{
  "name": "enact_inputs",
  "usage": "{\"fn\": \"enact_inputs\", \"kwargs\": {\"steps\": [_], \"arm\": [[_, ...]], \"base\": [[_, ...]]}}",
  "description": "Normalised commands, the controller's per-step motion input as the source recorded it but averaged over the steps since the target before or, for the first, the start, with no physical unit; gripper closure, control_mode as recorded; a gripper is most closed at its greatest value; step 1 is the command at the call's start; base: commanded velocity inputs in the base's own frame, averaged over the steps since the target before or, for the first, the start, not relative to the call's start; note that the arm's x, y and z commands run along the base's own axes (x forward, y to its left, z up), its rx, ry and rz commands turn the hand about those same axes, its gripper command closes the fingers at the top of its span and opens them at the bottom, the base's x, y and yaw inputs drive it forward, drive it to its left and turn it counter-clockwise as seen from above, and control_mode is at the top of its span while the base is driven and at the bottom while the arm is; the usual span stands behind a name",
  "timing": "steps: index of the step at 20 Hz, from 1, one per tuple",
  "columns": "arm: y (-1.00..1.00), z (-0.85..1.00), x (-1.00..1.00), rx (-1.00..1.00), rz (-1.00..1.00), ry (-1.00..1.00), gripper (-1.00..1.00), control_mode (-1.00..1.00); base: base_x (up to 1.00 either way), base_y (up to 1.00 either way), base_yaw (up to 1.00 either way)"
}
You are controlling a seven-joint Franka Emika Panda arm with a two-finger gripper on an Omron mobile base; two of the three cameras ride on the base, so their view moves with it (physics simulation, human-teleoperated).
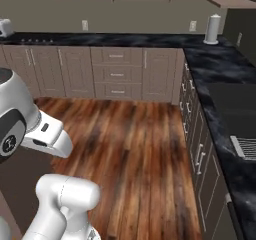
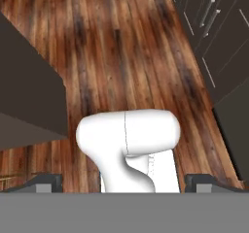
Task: There is a bowl on the dining counter. Grab a lemon wedge from the fridge and place it in the bowl. Then get the liquor bottle and glass cup from the cabinet and place them next to the bowl.
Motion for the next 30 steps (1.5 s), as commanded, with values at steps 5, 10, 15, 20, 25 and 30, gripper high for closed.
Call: {"fn": "enact_inputs", "kwargs": {"steps": [5, 10, 15, 20, 25, 30], "arm": [[0.0, 0.0, 0.0, 0.0, 0.0, 0.0, -1.0, 1.0], [0.0, 0.0, 0.0, 0.0, 0.0, 0.0, -1.0, 1.0], [0.0, 0.0, 0.0, 0.0, 0.0, 0.0, -1.0, 1.0], [0.0, 0.0, 0.0, 0.0, 0.0, 0.0, -1.0, 1.0], [0.0, 0.0, 0.0, 0.0, 0.0, 0.0, -1.0, 1.0], [0.0, 0.0, 0.0, 0.0, 0.0, 0.0, -1.0, 1.0]], "base": [[1.0, 0.0, 0.0], [1.0, 0.0, 0.0], [1.0, 0.0, 0.0], [1.0, 0.0, 0.0], [1.0, 0.0, 0.0], [1.0, -0.01, 0.0]]}}
